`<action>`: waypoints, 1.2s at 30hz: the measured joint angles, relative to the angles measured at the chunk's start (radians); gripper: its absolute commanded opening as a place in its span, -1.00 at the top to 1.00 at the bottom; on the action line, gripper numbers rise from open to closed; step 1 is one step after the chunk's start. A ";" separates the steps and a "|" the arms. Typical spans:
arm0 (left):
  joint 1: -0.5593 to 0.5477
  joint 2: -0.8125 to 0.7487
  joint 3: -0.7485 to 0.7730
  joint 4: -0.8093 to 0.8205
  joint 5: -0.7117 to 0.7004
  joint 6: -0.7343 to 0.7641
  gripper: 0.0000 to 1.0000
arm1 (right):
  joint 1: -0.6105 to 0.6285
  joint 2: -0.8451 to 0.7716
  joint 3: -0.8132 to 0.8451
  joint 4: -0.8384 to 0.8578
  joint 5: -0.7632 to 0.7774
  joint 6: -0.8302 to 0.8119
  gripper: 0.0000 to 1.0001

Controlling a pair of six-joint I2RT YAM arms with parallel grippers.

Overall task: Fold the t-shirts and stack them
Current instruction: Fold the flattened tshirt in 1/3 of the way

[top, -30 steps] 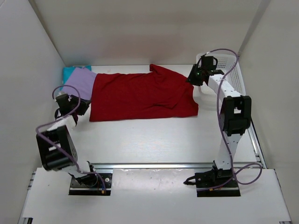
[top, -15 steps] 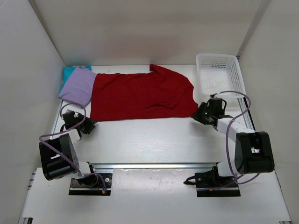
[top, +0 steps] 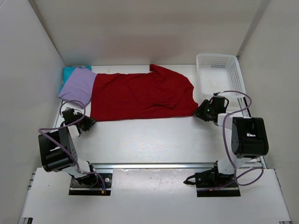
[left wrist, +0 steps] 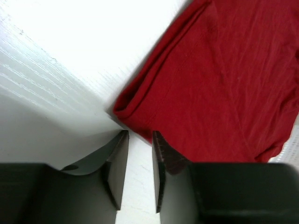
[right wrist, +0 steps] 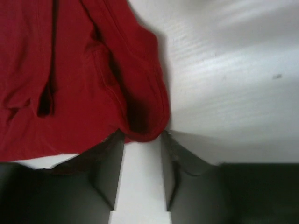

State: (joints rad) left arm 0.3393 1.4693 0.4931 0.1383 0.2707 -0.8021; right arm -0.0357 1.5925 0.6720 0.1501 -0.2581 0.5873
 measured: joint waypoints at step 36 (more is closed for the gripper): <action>0.045 -0.541 -0.145 -0.633 -0.076 0.108 -0.03 | -0.043 -0.970 -0.494 -0.455 -0.077 0.122 0.11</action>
State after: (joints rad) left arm 0.3843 0.9287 0.3477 -0.4950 0.1947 -0.6941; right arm -0.0784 0.6220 0.1780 -0.3046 -0.3351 0.7097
